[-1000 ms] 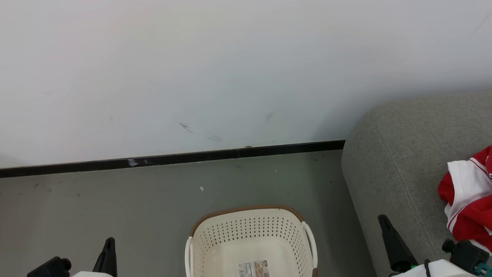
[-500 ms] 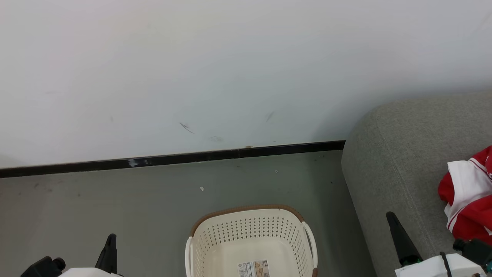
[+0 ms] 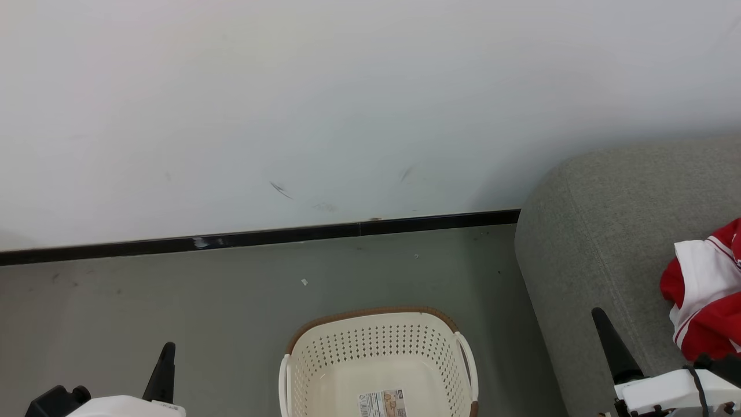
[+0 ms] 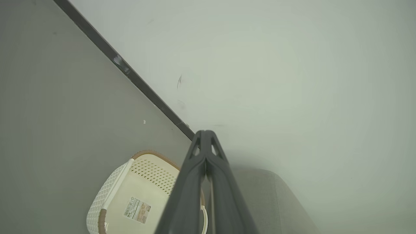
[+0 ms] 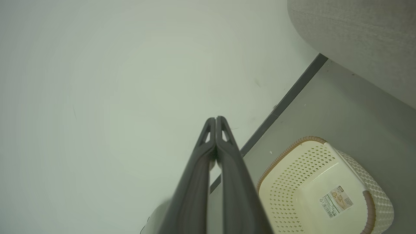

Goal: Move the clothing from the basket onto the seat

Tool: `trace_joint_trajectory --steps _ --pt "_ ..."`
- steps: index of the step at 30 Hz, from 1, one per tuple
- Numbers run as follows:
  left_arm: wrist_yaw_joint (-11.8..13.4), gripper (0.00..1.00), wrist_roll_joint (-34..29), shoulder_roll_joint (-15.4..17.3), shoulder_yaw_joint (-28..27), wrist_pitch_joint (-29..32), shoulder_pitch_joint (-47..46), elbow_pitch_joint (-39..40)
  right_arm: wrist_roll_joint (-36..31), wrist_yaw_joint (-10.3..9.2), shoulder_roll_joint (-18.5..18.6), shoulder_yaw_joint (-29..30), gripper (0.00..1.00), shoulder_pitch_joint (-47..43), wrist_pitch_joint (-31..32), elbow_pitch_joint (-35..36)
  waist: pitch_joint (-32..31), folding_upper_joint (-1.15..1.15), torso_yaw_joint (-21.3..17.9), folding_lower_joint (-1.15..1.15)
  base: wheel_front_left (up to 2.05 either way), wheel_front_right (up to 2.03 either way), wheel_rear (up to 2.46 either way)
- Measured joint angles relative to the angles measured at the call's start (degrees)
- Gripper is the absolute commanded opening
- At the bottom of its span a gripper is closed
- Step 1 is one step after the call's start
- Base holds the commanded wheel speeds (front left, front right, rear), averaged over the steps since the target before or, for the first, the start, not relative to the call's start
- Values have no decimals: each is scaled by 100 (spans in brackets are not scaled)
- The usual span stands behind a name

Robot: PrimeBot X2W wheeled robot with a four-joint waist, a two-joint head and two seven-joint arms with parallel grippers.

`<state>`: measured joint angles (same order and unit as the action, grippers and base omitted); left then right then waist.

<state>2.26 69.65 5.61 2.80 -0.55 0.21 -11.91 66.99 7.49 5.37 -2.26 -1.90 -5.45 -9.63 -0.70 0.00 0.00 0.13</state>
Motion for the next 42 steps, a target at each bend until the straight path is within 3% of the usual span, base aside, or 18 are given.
trace_joint_trajectory --steps 34,42 --pt "-824 0 2201 -357 -688 633 -255 -207 3098 0 200 167 0 475 500 -423 80 0 1 -9 0 0 0" --pt "-845 0 2215 -358 -709 656 -342 -222 3133 0 202 170 0 475 504 -436 80 0 1 -10 0 0 0"
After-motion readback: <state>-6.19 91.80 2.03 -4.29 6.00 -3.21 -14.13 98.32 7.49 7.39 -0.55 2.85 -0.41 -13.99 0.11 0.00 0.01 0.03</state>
